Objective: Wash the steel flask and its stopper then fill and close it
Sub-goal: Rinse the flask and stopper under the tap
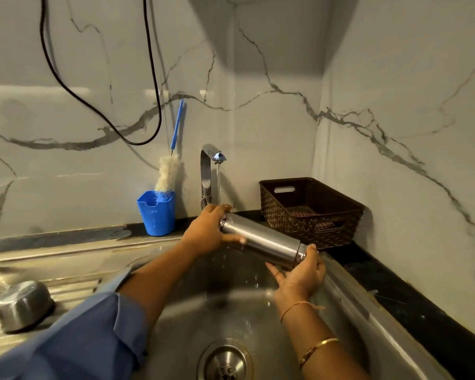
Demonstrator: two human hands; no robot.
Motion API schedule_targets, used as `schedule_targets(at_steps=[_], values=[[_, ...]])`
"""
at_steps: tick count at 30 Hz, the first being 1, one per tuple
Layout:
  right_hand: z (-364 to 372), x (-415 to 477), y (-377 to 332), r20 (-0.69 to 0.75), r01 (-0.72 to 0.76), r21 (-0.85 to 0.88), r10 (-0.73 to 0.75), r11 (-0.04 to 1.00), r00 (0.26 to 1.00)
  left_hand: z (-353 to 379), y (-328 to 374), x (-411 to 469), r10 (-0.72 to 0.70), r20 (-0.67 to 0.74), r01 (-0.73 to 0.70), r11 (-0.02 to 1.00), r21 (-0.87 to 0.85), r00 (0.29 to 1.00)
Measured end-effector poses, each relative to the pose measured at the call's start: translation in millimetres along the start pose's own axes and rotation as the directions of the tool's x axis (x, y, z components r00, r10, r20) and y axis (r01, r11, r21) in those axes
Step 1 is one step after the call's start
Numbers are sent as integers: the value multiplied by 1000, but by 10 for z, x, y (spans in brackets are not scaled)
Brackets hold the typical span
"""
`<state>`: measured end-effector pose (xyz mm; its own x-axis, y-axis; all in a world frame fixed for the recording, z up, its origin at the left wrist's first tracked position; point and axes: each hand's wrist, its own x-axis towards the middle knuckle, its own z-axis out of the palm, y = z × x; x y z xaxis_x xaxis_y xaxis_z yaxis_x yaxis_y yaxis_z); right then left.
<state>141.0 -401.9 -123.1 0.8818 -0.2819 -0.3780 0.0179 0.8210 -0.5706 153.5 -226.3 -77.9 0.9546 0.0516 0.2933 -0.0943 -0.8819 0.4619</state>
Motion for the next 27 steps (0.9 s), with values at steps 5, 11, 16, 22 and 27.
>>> schedule_targets(at_steps=[5,11,16,22,27], values=[[-33,-11,21,-63,-61,40,63,997,996,210,169,29,-413,-107,291,781,-552,904],[-67,27,101,-21,-139,69,140,988,990,183,295,101,-603,177,263,55,-963,778],[-86,67,178,72,-332,25,330,943,941,150,282,69,-610,-45,225,359,-906,791],[-110,-35,318,29,-453,-540,553,710,833,83,307,-44,-426,-207,172,694,-700,881],[-63,-44,411,450,283,-817,248,503,858,-3,356,-50,-281,-376,0,801,-598,883]])
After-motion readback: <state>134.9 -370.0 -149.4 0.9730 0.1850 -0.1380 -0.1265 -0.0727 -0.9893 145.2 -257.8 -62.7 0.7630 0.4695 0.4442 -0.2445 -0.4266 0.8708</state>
